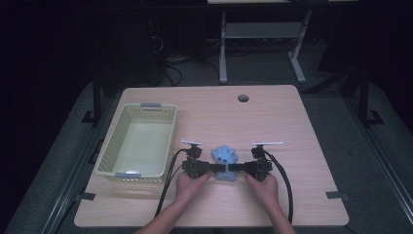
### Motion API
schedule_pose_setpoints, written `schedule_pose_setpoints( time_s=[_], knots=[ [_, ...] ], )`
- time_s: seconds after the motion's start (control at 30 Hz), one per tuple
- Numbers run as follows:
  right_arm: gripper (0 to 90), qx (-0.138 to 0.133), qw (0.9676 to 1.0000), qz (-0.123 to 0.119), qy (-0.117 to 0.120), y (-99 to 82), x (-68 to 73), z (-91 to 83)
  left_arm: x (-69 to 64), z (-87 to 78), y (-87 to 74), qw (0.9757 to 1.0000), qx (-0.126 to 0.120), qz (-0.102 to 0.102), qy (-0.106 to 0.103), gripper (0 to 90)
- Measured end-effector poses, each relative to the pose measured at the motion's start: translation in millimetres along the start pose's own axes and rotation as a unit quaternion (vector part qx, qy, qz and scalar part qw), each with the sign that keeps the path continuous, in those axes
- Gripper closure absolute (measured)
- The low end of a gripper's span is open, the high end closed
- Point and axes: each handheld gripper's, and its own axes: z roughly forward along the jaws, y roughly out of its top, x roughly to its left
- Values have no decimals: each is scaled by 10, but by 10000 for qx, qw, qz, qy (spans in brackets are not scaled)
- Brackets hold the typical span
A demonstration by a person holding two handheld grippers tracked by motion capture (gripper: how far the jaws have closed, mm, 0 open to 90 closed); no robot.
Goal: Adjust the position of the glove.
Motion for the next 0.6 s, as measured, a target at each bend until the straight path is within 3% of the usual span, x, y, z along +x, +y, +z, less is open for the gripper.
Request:
schedule_pose_setpoints(
  time_s=[0.3,0.6],
  knots=[
    [787,-13,9999,-107,-6,27,61,-55,-45,-41,35,9999,13,66,-104,695],
    [790,-101,9995,-298,-24,48,206,-207,-182,-116,82,9993,-47,225,-278,694]
  ],
)
